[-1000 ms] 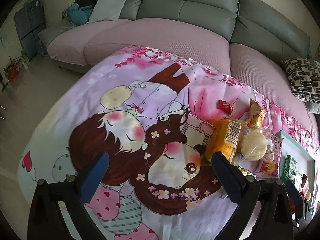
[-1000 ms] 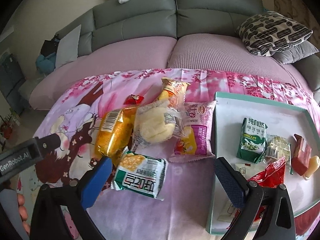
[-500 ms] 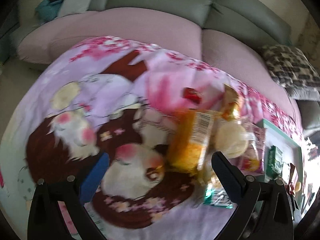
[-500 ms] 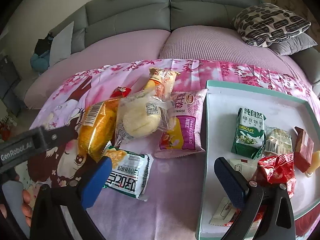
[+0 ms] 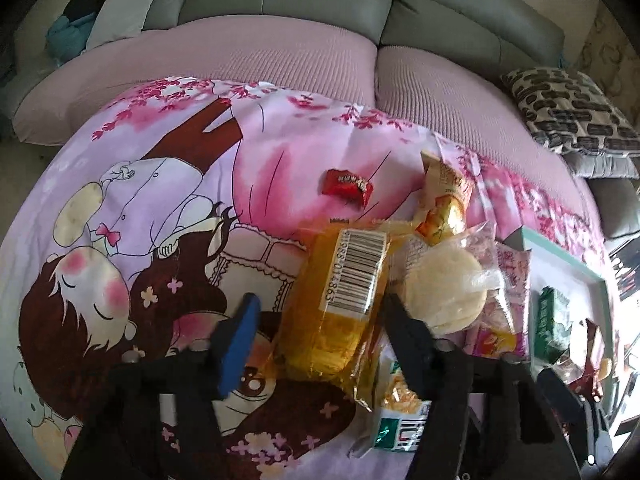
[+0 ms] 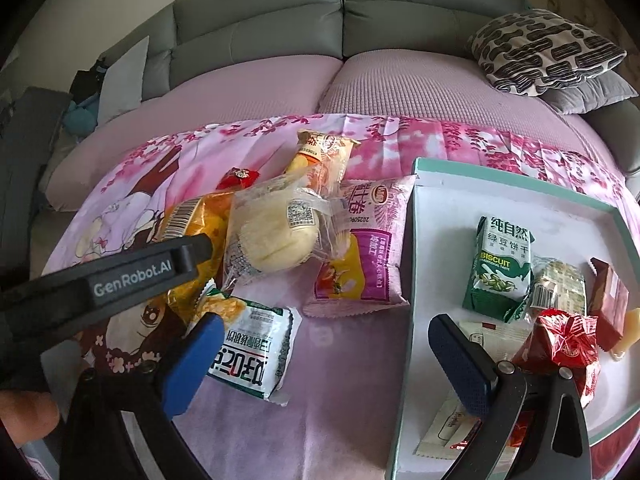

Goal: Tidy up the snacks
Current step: 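Move the left tool to the yellow barcode bag while the right approaches the green biscuit pack, then grasp the yellow barcode bag with the left tool while the right grasps the green biscuit pack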

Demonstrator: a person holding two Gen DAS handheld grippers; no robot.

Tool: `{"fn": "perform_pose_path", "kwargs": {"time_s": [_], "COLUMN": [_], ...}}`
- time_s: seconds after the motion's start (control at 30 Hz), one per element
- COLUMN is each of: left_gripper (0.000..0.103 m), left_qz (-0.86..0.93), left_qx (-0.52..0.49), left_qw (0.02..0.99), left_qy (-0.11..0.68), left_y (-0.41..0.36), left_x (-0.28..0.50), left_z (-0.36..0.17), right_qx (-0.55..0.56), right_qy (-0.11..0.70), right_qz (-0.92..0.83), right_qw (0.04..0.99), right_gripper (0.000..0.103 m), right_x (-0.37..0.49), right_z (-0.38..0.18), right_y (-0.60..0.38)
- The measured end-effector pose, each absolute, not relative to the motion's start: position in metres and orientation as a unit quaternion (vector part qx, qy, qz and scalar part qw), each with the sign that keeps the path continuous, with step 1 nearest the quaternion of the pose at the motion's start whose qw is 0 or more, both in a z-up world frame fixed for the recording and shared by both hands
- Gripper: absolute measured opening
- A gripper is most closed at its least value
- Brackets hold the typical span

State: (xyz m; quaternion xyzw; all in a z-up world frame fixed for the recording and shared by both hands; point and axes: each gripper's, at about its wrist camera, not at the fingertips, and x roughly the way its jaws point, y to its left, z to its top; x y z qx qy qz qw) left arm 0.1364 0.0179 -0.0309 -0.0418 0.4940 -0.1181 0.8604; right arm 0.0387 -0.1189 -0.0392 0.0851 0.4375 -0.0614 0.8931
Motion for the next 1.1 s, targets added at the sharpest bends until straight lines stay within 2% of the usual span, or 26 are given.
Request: {"fn": "perform_pose_path", "kwargs": {"time_s": [0.1,0.2,0.77,0.97,1.1], "left_gripper": [0.043,0.042,0.041,0.041,0.041], "left_qz": [-0.122,-0.12,-0.061,-0.047,-0.047], "left_qx": [-0.045,-0.055,-0.056,-0.051,-0.051], "left_qw": [0.858,0.855,0.845,0.843,0.842], "left_qy": [0.496,0.502,0.529,0.533,0.535], "left_y": [0.018,0.021,0.069,0.082,0.084], "left_x": [0.136,0.135,0.108,0.105,0.106], "left_z": [-0.03,-0.029,-0.037,-0.036,-0.037], "right_qx": [0.088,0.088,0.087,0.035,0.003], "right_qy": [0.436,0.433,0.419,0.398,0.414], "right_qz": [-0.061,-0.061,-0.021,0.025,0.039], "right_qw": [0.894,0.895,0.904,0.917,0.909], "right_gripper": [0.103,0.103,0.103,0.101,0.098], "right_x": [0.038,0.037,0.03,0.025,0.029], "right_z": [-0.038,-0.036,-0.031,-0.025,-0.033], "right_y": [-0.12,-0.12,-0.118,-0.09,-0.066]}}
